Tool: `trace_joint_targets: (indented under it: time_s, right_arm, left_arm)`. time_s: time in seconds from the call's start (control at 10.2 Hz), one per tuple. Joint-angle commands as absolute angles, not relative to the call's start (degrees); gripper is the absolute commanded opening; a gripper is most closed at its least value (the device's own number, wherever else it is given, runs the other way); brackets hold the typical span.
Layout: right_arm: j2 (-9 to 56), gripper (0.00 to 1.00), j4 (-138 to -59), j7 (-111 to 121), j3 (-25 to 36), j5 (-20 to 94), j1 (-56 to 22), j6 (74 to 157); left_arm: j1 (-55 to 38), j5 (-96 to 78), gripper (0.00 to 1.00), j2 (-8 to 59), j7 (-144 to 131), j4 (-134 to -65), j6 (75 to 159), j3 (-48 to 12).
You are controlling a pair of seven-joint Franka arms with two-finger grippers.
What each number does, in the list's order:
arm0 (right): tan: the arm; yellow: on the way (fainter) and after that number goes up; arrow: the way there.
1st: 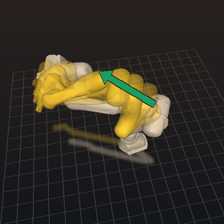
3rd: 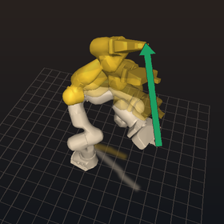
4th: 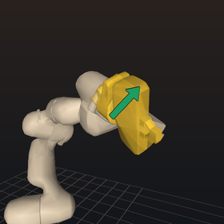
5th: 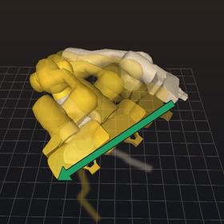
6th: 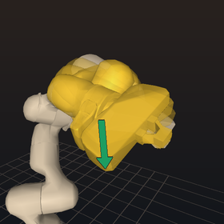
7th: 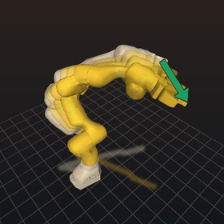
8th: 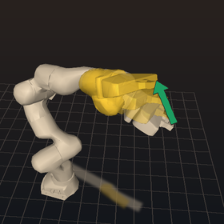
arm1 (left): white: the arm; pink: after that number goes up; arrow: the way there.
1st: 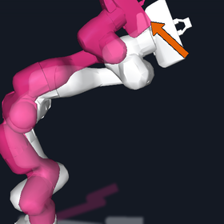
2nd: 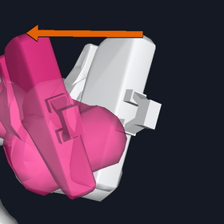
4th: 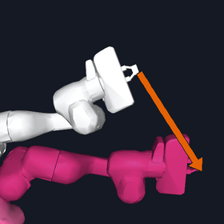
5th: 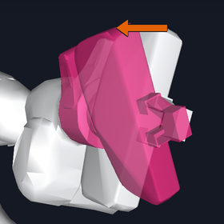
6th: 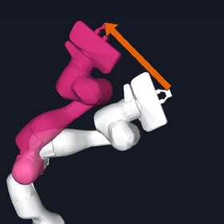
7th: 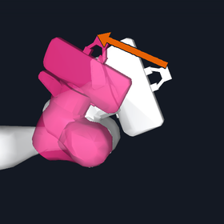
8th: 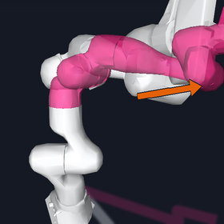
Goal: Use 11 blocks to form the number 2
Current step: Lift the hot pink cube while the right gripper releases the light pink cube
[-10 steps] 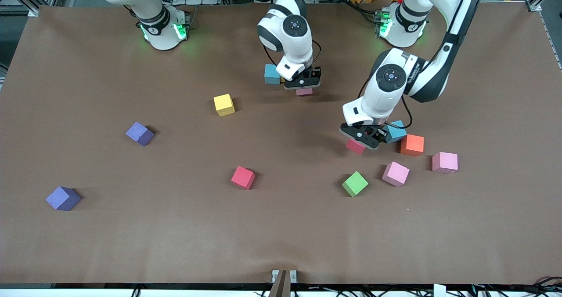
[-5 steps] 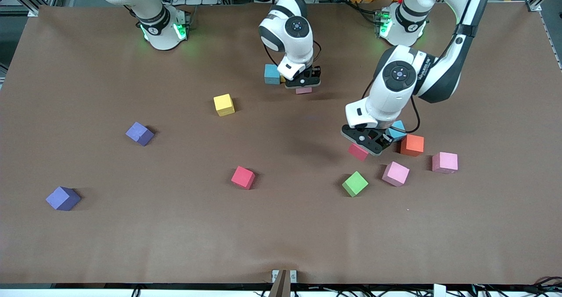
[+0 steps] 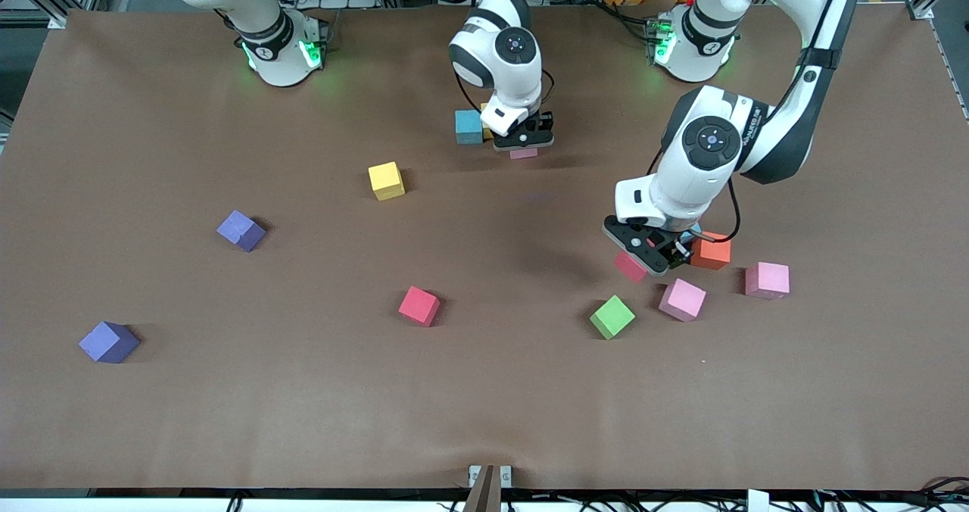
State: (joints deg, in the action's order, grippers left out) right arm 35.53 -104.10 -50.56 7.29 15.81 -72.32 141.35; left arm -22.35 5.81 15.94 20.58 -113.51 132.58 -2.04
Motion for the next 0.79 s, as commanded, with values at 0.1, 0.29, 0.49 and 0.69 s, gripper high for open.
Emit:
trace_joint_targets:
  time_s: [0.1, 0.29, 0.49, 0.69]
  right_arm:
    - [36.3, 0.72, -103.1, -51.2, 7.6, 17.1, -73.0, 141.4]
    - [36.2, 1.00, -103.1, -51.2, 7.6, 17.1, -72.9, 141.4]
    - [35.6, 1.00, -103.2, -51.2, 7.6, 17.0, -72.6, 141.4]
    - [35.0, 1.00, -103.1, -51.1, 7.6, 16.8, -72.2, 141.3]
  left_arm:
    - [-22.4, 5.9, 0.00, 17.6, 22.8, -112.0, 131.9, -2.4]
    - [-22.4, 5.9, 0.00, 17.8, 23.0, -111.9, 131.9, -2.4]
    - [-22.7, 5.9, 0.00, 18.3, 24.6, -111.3, 131.9, -2.4]
    - [-22.9, 5.9, 0.00, 18.3, 26.5, -111.2, 131.9, -2.4]
